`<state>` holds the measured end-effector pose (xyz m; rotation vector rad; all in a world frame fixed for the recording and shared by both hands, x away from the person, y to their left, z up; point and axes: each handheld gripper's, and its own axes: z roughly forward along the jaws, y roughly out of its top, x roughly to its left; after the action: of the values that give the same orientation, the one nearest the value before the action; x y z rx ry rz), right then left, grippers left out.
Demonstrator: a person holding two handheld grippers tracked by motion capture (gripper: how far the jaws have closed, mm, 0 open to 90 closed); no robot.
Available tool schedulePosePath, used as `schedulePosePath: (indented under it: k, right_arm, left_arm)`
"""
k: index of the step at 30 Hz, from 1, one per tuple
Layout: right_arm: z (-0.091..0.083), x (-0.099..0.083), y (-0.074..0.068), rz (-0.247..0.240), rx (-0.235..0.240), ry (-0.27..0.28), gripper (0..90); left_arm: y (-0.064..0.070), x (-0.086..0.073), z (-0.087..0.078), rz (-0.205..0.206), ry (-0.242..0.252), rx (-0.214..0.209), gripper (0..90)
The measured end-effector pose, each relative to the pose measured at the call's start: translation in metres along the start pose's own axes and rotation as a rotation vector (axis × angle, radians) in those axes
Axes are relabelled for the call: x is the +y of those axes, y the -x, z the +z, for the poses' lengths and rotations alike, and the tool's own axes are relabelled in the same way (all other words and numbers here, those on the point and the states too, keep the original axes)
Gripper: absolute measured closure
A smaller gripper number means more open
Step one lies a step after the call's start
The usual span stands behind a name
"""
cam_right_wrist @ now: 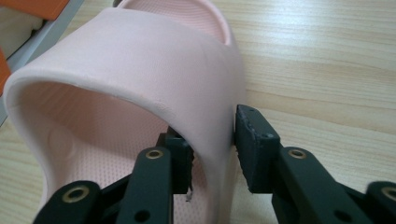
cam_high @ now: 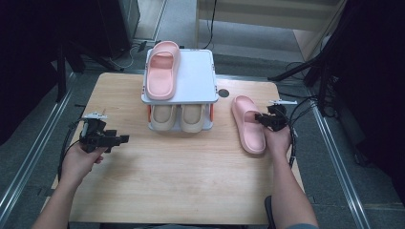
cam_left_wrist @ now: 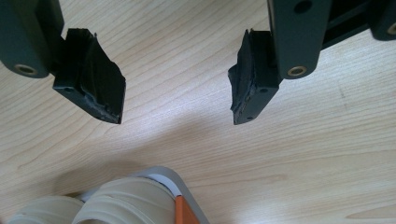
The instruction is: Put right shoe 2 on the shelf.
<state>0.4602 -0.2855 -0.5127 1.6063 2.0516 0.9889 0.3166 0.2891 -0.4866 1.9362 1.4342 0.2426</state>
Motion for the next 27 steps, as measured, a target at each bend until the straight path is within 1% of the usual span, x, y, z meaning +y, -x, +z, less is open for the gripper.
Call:
schedulePosePath:
  k: [3,4,5,7,9,11,13,15,17,19,21,23,24,25,27]
  right_arm:
    - [0.000,0.003,-0.002,-0.004,-0.024,0.002,77.8]
    - [0.000,0.003,-0.002,0.001,-0.023,0.001,80.2]
    - [0.000,0.005,-0.002,0.012,-0.015,-0.010,80.9]
    - [0.000,0.006,-0.002,0.027,-0.005,-0.013,81.1]
    - [0.001,0.008,-0.004,0.014,-0.012,-0.027,82.3]
    - [0.001,0.013,-0.004,0.036,-0.012,-0.041,82.6]
    - [0.000,0.015,-0.005,0.041,-0.009,-0.040,82.6]
    - [-0.002,0.018,-0.009,0.027,-0.009,-0.044,82.7]
    - [-0.003,0.020,-0.011,0.024,-0.005,-0.051,82.6]
    - [-0.005,0.022,-0.015,0.019,0.004,-0.062,82.6]
    - [-0.007,0.024,-0.019,0.013,0.003,-0.063,82.6]
    - [-0.011,0.026,-0.023,-0.001,-0.002,-0.055,82.5]
    - [-0.013,0.027,-0.025,0.001,-0.005,-0.055,82.5]
    - [-0.016,0.029,-0.027,-0.009,-0.006,-0.050,82.4]
    - [-0.022,0.032,-0.032,-0.007,-0.013,-0.043,82.3]
  left_arm:
    - [-0.001,0.000,0.000,-0.004,0.000,-0.002,35.4]
    - [-0.001,0.000,0.000,-0.005,0.000,-0.006,35.4]
    - [-0.001,0.001,0.001,-0.005,-0.001,-0.006,35.5]
    - [0.000,0.001,0.002,-0.003,-0.004,-0.009,35.6]
    - [0.001,0.001,0.003,-0.001,-0.009,-0.013,35.9]
    - [0.002,0.001,0.003,0.006,-0.014,-0.015,35.9]
    - [0.002,0.001,0.003,0.007,-0.014,-0.018,35.9]
    - [0.002,0.000,0.003,0.002,-0.013,-0.021,35.9]
    - [0.002,0.001,0.003,0.001,-0.012,-0.023,35.9]
    - [0.001,0.001,0.004,0.004,-0.011,-0.031,35.9]
    - [0.001,0.002,0.004,0.008,-0.011,-0.036,35.9]
    - [0.002,0.003,0.004,0.004,-0.012,-0.044,35.9]
    - [0.002,0.003,0.004,-0.003,-0.006,-0.056,36.2]
    - [0.002,0.004,0.003,-0.001,-0.004,-0.063,36.2]
    - [0.003,0.005,0.003,0.009,0.001,-0.064,36.2]
